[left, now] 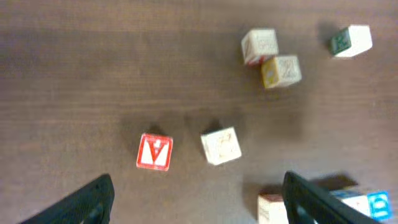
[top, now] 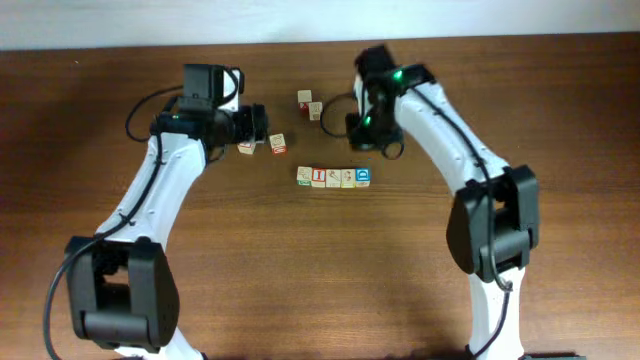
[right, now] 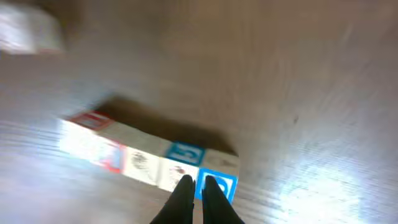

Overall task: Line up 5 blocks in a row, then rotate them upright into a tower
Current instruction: 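Move left gripper to row's left end, right gripper to right end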

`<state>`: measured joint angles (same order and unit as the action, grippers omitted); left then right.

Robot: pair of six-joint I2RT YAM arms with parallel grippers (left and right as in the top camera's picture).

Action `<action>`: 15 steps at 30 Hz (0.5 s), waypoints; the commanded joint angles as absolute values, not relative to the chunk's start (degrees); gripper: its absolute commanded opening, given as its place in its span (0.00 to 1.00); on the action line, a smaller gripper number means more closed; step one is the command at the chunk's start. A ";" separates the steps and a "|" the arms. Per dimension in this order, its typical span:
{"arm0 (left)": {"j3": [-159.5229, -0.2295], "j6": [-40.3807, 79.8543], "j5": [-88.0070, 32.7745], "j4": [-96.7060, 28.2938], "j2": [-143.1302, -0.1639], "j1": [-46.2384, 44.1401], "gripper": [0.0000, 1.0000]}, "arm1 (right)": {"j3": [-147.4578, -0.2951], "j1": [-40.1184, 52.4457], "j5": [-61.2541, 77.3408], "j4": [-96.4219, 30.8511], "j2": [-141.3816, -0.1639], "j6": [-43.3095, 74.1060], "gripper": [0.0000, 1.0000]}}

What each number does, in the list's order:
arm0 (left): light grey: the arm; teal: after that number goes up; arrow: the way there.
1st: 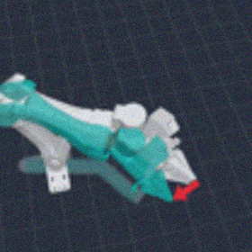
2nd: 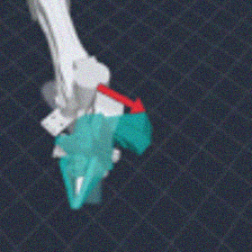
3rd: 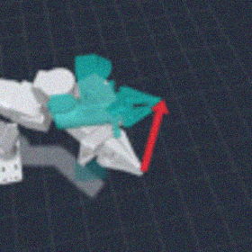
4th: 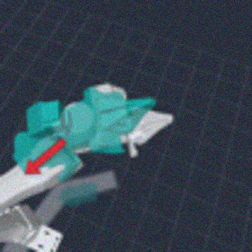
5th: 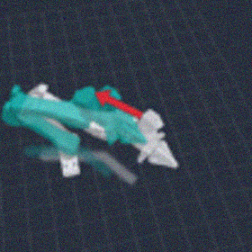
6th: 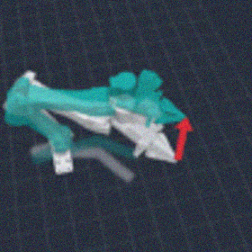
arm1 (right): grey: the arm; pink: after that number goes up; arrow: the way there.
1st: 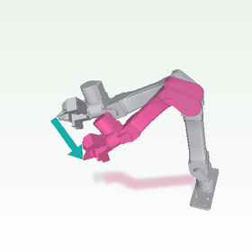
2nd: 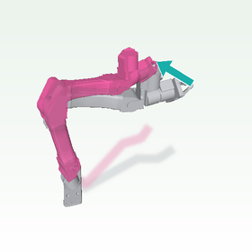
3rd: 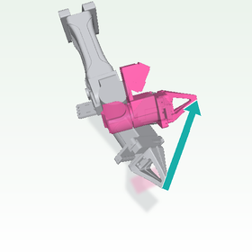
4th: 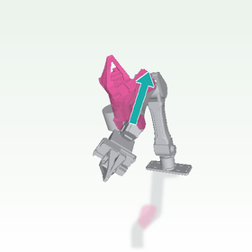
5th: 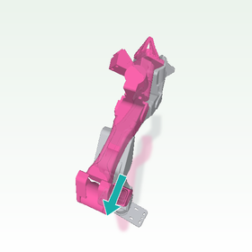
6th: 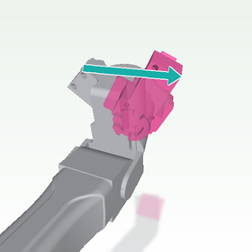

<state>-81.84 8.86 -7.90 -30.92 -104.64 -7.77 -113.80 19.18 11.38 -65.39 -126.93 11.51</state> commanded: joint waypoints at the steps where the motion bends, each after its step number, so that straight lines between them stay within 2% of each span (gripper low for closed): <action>1: -91.00 9.41 -11.70 -40.99 -103.57 -8.84 0.95 | -124.55 18.57 14.81 -71.79 -125.78 6.17 0.17; 2: -91.70 9.41 -12.32 -44.16 -103.57 -9.45 0.94 | -126.41 18.44 14.83 -73.58 -125.75 6.20 0.17; 3: -91.72 9.41 -12.75 -46.02 -103.57 -10.17 0.90 | -127.70 18.35 14.83 -74.91 -125.75 6.20 0.11; 4: -91.72 9.41 -13.87 -47.07 -103.57 -11.00 0.73 | -128.01 18.35 14.81 -75.75 -125.75 6.17 0.04; 5: -91.72 9.41 -14.83 -47.35 -103.57 -11.46 0.61 | -127.96 18.35 14.81 -76.34 -125.82 6.17 0.04; 6: -91.72 9.41 -15.53 -47.40 -103.57 -11.79 0.59 | -127.92 18.35 14.68 -76.71 -125.84 6.17 0.04; 7: -91.70 9.41 -15.49 -47.68 -103.59 -11.99 0.50 | -127.92 18.35 14.59 -77.17 -125.84 6.20 0.04; 9: -91.66 9.39 -14.13 -48.56 -103.83 -12.36 0.19 | -127.92 18.35 14.61 -77.41 -125.84 6.17 0.07; 10: -91.64 9.39 -13.28 -48.58 -104.05 -12.38 0.13 | -127.92 18.37 14.61 -77.41 -125.84 6.17 0.08; 11: -91.55 9.34 -11.66 -48.62 -104.57 -12.38 0.00 | -127.92 18.35 14.59 -77.38 -125.84 6.17 0.08; 15: -91.55 3.84 -11.14 -47.68 -108.44 -13.63 0.00 | -127.66 16.12 14.87 -79.09 -125.93 4.82 0.08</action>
